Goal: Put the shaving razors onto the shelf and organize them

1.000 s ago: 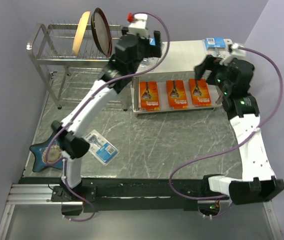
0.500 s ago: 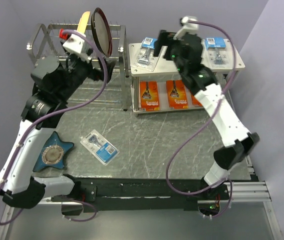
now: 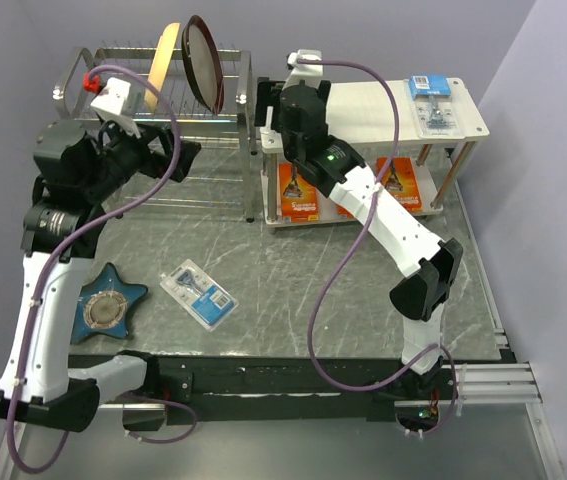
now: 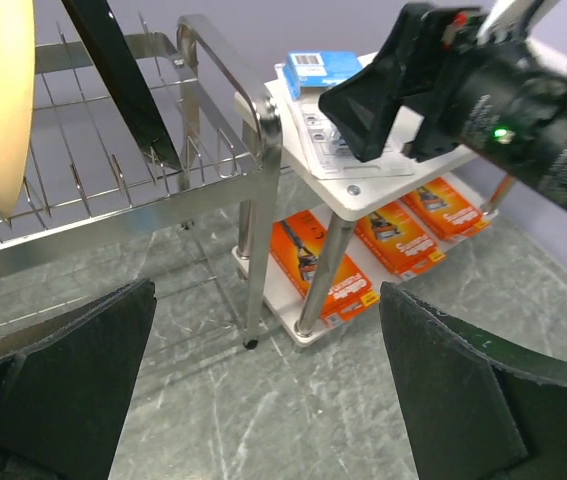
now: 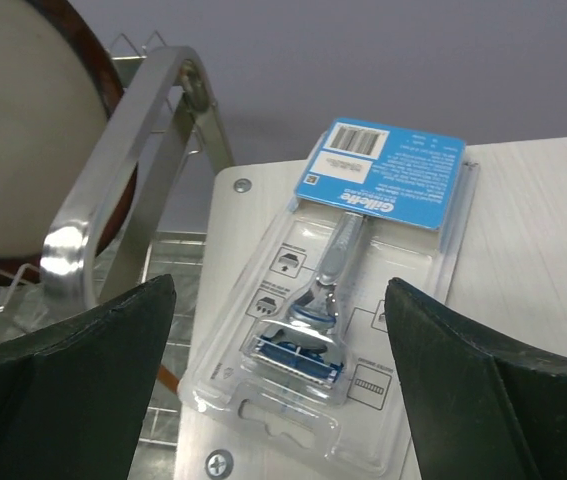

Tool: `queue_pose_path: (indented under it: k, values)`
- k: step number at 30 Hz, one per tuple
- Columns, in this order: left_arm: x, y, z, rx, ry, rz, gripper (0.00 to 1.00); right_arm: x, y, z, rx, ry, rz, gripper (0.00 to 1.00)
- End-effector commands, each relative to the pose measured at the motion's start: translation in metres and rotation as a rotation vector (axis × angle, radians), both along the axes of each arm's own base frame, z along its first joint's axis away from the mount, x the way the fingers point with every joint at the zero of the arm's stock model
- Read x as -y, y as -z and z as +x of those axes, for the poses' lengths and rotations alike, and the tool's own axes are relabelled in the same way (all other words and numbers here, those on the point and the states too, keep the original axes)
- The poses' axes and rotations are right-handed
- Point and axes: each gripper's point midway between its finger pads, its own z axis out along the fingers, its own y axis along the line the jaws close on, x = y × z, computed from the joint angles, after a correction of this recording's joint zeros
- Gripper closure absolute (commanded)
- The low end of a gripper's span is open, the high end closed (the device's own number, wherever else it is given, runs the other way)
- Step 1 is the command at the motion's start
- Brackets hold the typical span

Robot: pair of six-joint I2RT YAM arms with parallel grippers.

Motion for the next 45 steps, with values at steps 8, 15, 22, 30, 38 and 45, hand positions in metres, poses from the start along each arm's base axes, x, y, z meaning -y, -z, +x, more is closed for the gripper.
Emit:
queue_pose_path:
  k: [8, 15, 22, 30, 38, 45]
  values:
    - [-0.014, -0.016, -0.017, 0.014, 0.021, -0.132, 0.01, 0.008, 0.015, 0.011, -0.014, 0.076, 0.004, 0.1]
    - [-0.017, -0.012, -0.02, -0.005, 0.023, -0.158, 0.0, 0.001, 0.036, 0.018, -0.054, 0.046, -0.017, 0.13]
    - [-0.018, -0.011, -0.022, -0.015, 0.033, -0.183, 0.0, 0.019, 0.057, 0.025, -0.111, 0.052, -0.032, 0.3]
    - [-0.021, -0.008, -0.017, -0.031, 0.031, -0.205, 0.01, 0.072, 0.071, 0.02, -0.179, 0.048, -0.083, 0.47]
    - [-0.016, -0.002, -0.011, -0.056, 0.059, -0.231, 0.01, 0.115, 0.075, -0.001, -0.213, -0.119, -0.239, 0.43]
    - [-0.01, 0.003, -0.005, -0.083, 0.1, -0.256, 0.01, 0.141, 0.084, -0.008, -0.259, -0.199, -0.333, 0.38]
